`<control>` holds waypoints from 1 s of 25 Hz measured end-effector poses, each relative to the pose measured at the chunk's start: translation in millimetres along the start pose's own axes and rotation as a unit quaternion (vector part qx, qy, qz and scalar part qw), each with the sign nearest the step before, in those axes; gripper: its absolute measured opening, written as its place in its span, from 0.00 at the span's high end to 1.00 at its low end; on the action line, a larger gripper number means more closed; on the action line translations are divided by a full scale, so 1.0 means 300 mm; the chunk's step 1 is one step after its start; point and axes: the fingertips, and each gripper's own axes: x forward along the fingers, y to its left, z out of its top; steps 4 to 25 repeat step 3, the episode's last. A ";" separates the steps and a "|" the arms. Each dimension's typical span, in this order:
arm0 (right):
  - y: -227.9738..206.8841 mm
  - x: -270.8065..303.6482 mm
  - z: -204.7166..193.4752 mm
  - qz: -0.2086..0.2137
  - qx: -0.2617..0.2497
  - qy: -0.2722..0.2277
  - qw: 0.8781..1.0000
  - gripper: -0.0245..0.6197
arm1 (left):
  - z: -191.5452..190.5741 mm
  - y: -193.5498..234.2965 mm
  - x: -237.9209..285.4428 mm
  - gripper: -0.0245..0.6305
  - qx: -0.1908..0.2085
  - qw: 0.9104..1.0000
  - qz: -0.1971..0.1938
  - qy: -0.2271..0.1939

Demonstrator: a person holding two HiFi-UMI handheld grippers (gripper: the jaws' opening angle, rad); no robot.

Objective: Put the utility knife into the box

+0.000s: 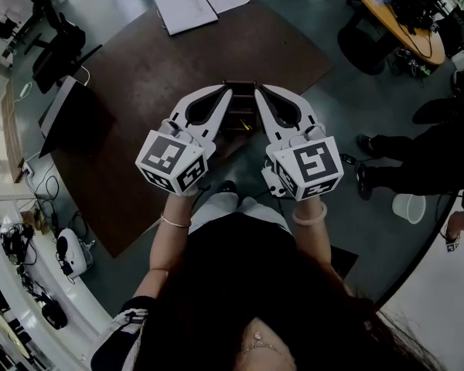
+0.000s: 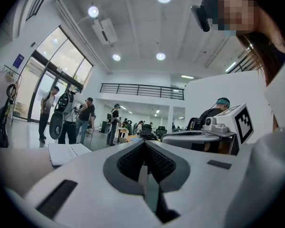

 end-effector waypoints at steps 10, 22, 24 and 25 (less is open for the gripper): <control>0.010 0.006 -0.001 0.006 -0.003 -0.001 1.000 0.94 | -0.006 0.009 -0.002 0.96 -0.001 1.000 0.001 0.002; 0.010 0.006 -0.001 0.006 -0.003 -0.001 1.000 0.94 | -0.006 0.009 -0.002 0.96 -0.001 1.000 0.001 0.002; 0.010 0.006 -0.001 0.006 -0.003 -0.001 1.000 0.94 | -0.006 0.009 -0.002 0.96 -0.001 1.000 0.001 0.002; 0.010 0.006 -0.001 0.006 -0.003 -0.001 1.000 0.94 | -0.006 0.009 -0.002 0.96 -0.001 1.000 0.001 0.002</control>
